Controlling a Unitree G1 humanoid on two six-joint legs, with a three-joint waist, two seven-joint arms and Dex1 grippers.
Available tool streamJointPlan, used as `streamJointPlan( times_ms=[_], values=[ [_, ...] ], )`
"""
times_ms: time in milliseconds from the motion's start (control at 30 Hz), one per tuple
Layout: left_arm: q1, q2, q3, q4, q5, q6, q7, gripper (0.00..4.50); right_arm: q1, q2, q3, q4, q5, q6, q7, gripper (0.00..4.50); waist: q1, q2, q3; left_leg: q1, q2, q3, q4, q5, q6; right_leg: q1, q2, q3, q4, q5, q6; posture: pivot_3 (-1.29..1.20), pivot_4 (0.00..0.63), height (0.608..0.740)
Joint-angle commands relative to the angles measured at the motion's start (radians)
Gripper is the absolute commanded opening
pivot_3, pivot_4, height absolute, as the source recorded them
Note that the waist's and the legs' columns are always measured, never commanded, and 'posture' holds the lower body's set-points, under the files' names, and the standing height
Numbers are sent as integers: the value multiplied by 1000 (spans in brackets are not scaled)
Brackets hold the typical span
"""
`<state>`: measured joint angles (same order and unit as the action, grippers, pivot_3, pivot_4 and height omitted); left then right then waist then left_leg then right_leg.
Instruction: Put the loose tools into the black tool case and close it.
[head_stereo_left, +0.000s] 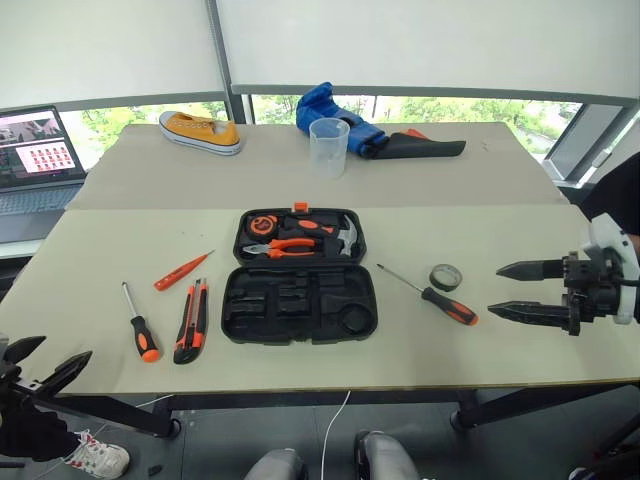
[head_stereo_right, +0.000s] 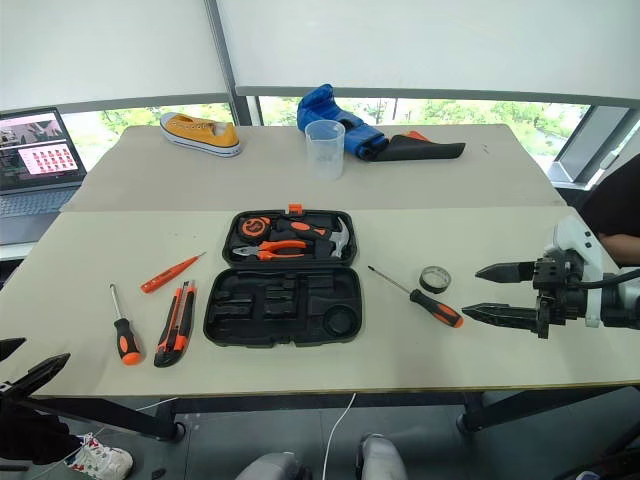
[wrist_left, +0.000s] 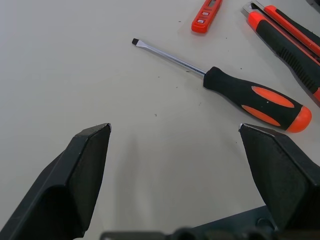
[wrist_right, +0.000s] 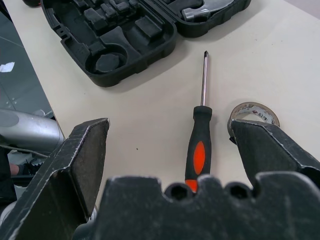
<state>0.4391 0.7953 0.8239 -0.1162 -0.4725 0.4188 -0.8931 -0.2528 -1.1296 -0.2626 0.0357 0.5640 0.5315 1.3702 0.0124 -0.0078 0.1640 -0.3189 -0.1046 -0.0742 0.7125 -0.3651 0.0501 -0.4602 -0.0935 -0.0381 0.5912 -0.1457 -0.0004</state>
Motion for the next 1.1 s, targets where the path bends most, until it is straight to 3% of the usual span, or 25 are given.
streamJointPlan(
  times_ms=[33,267,400,500,700,1100],
  values=[
    [-8,16,9,-31,8,18,31,4392,-13,6,-29,-20,-2,-17,-23,4500,0,0,0,0,0,0,0,0,0,0,0,0,0,0,0,0,150,724],
    [-150,53,8,-190,-121,525,265,4392,-132,49,-1,-209,107,89,-81,4500,0,0,1,0,0,0,0,0,0,0,1,1,2,0,0,0,150,724],
    [-313,27,44,-213,-202,845,415,4392,-178,63,41,-332,163,141,-88,4500,-1,-1,2,1,1,-1,0,0,-1,0,2,-1,2,0,0,0,150,724],
    [-408,-3,21,-235,-183,1023,515,4392,-250,114,85,-385,180,138,-121,4500,-4,-2,2,1,-1,-1,0,0,-2,-1,3,0,2,0,0,0,150,724],
    [-567,-83,-7,-268,-154,1186,613,4392,-326,192,181,-424,173,116,-114,4500,-3,-5,2,2,-1,-1,1,-1,-3,-1,3,-1,2,0,-1,0,150,724],
    [-648,-212,-130,-251,-167,1196,791,4392,-363,298,276,-448,147,76,-120,4500,1,-5,2,3,-2,-1,1,0,-5,0,2,-1,3,0,-2,0,150,724]
  ],
)
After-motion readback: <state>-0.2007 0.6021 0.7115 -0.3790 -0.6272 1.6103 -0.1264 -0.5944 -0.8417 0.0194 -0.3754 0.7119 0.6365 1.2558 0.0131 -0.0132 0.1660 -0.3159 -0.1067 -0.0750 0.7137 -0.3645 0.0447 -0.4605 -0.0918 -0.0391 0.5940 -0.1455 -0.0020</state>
